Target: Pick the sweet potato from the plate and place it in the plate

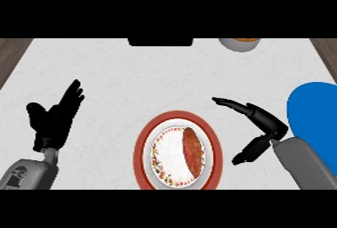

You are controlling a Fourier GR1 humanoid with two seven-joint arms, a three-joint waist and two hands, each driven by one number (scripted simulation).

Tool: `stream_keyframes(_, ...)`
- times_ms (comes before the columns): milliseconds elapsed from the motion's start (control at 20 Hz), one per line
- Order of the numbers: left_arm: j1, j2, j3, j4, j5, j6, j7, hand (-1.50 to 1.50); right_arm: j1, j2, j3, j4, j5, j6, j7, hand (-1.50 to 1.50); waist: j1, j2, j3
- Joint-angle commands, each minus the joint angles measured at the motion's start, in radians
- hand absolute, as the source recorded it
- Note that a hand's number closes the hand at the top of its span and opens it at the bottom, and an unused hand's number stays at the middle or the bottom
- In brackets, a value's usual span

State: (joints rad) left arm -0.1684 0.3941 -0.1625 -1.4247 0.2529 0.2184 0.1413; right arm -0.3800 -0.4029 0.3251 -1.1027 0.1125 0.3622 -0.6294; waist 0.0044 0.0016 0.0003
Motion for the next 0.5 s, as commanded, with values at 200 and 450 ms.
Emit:
stream_keyframes(200,-0.068,0.037,0.103,0.087,0.032,-0.107,-0.002,0.00,-0.067,0.047,0.061,-0.072,0.129,0.035,0.188,-1.50,-0.003,-0.001,-0.001)
stream_keyframes(450,-0.001,-0.035,0.073,0.107,-0.027,-0.095,-0.075,0.00,-0.024,0.007,0.081,-0.128,0.219,0.077,0.204,-1.50,-0.007,-0.002,-0.001)
